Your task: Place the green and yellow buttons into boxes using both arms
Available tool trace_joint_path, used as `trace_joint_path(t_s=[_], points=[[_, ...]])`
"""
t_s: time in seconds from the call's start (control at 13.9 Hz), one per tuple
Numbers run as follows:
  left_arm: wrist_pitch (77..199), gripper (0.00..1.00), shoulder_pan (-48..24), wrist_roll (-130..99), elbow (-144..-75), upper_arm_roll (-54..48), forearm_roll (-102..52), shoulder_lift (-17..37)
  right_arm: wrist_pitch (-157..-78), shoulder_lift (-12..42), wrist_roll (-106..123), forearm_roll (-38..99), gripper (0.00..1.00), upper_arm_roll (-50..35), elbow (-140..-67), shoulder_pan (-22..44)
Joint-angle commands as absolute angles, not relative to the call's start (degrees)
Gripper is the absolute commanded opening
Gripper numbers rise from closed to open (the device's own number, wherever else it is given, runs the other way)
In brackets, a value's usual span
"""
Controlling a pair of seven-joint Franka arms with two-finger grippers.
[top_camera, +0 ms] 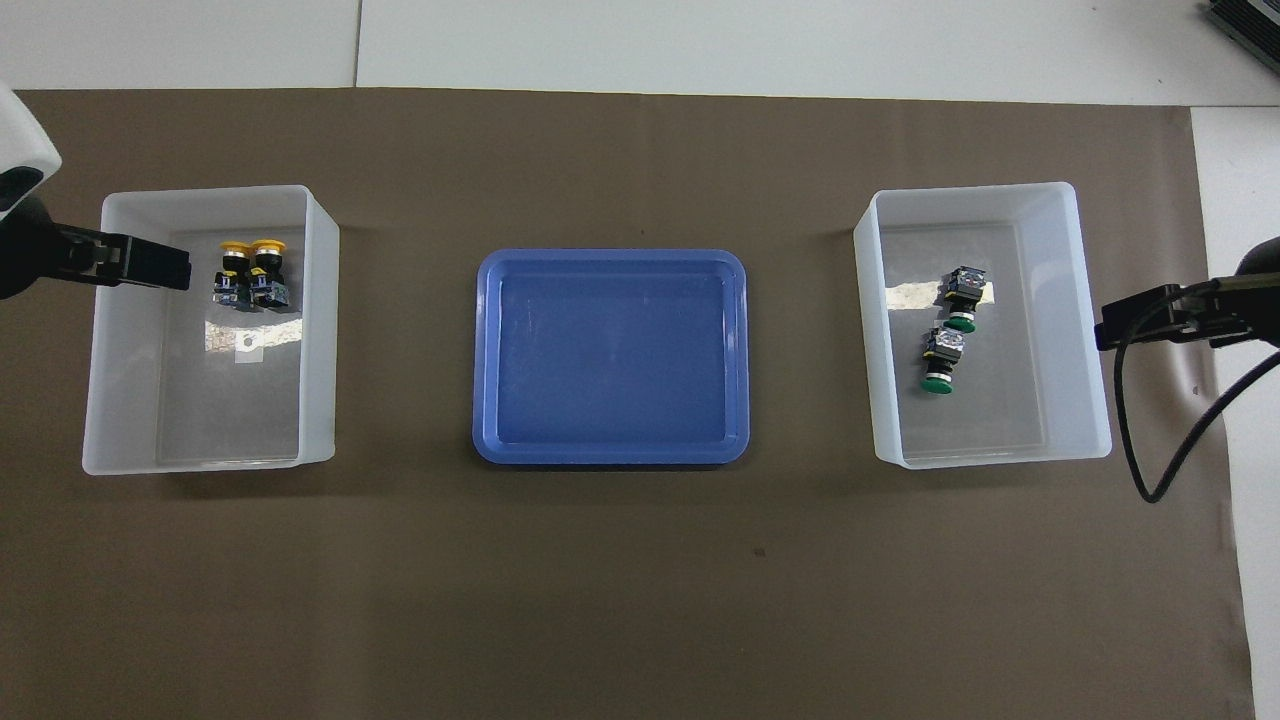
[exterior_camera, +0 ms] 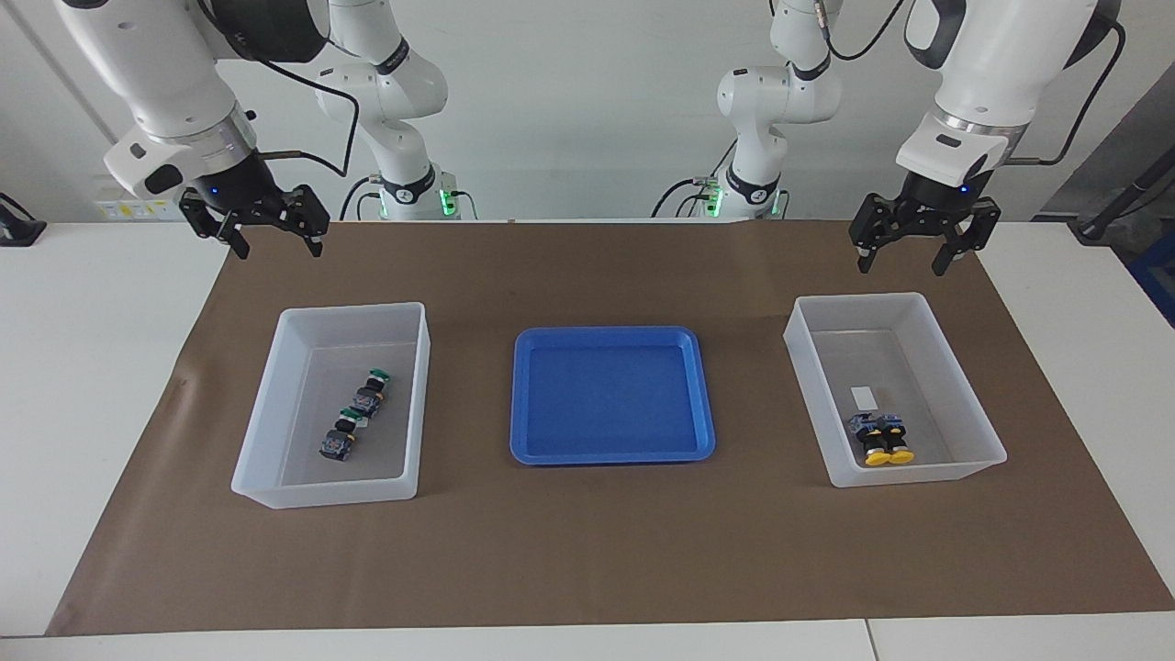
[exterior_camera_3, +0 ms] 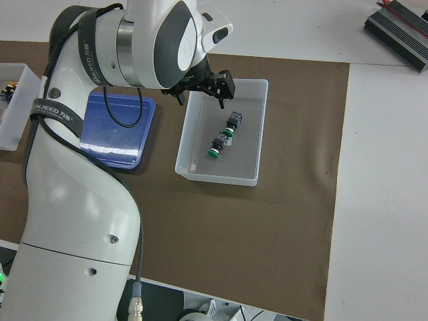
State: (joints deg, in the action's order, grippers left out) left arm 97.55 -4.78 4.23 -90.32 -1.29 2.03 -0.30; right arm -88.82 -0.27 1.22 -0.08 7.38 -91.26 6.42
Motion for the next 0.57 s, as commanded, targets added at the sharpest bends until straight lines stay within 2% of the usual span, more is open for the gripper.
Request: trace_joint_path(t_s=[0.0,0.5], points=[[96.76,1.0,-2.47,8.51,-94.82,-1.58,2.99,-3.95,-88.59,-0.62,0.53,0.26,1.0,7.03,-91.41,6.15],[96.76,1.0,1.66,10.1,-95.89,-1.41,0.45,-4.57,-88.59,-0.61,0.53,0.26,1.0,7.03,-91.41,6.15]])
